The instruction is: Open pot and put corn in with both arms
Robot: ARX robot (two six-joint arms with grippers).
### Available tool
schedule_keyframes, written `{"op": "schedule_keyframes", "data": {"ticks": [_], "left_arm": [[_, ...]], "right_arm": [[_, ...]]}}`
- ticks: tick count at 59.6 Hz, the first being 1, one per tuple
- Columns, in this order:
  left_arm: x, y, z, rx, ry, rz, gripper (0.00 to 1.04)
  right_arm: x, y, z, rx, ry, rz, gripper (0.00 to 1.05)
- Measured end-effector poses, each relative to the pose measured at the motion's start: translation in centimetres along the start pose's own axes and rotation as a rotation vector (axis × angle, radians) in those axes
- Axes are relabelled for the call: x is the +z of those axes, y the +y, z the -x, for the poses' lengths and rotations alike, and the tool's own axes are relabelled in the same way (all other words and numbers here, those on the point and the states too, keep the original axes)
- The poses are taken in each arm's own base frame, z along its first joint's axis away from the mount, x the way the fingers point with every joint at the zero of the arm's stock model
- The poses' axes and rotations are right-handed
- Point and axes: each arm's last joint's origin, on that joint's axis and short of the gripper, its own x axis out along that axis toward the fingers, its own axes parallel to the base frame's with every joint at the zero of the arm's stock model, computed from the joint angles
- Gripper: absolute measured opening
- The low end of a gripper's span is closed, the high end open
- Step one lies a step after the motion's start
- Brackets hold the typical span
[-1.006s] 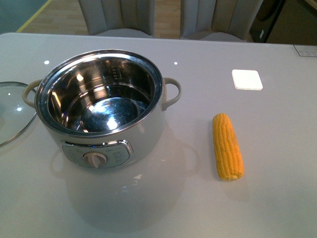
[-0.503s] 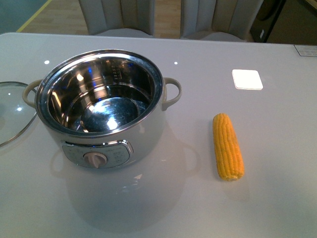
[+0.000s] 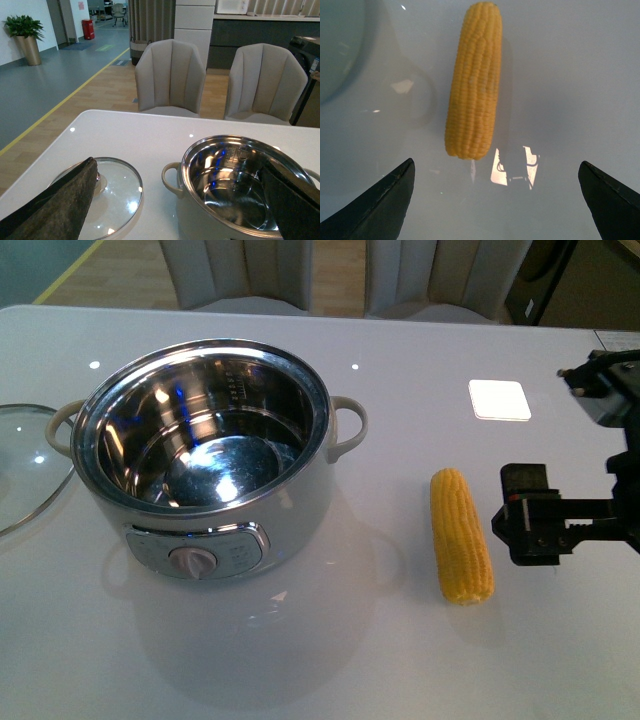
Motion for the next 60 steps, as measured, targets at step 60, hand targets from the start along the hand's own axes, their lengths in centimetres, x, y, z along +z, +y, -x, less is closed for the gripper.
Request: {"op": "schedule_keyframes", "data": {"ticks": [60], "left_arm": [[0.0, 0.0, 0.0, 0.0, 0.0, 0.0, 0.98]], "right_arm": [[1.8, 2.5, -5.8, 0.072, 0.104, 0.169, 0.96]]}}
